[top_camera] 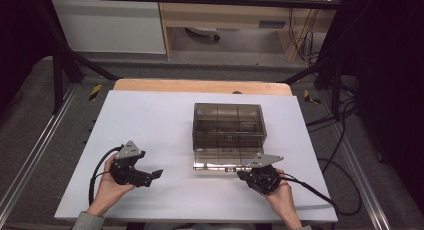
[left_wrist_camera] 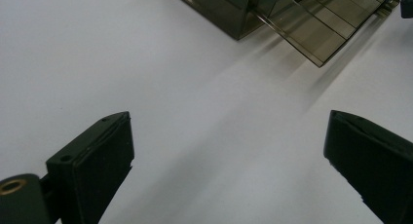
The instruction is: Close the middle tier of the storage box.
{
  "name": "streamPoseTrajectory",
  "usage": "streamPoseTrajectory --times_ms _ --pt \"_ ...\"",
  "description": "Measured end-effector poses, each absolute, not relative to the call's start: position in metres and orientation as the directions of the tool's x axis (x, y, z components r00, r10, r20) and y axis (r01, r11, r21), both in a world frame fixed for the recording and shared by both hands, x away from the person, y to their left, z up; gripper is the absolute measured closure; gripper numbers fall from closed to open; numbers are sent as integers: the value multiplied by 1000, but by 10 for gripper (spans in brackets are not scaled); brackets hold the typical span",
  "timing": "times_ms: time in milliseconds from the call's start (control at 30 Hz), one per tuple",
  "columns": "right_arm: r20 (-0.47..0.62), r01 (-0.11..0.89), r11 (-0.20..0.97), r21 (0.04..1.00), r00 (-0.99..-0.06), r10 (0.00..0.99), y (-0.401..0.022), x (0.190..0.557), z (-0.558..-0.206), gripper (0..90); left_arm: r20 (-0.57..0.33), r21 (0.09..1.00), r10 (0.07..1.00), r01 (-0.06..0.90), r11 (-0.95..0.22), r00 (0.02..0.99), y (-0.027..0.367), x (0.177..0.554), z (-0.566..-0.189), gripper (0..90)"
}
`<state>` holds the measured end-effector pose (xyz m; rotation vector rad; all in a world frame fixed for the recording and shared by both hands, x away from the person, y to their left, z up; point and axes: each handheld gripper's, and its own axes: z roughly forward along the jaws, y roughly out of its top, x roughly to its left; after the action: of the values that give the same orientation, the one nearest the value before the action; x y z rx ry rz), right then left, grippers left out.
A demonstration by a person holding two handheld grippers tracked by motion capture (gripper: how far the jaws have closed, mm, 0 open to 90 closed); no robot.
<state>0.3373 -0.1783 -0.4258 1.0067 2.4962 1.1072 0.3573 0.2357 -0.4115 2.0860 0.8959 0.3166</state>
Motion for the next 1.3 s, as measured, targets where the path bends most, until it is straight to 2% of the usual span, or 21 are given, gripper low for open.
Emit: streamPoseTrajectory --times_ms 1300 --pt "67 501 460 733 -726 684 -172 342 -430 900 -82 774 700 488 -404 709 239 358 -412 40"
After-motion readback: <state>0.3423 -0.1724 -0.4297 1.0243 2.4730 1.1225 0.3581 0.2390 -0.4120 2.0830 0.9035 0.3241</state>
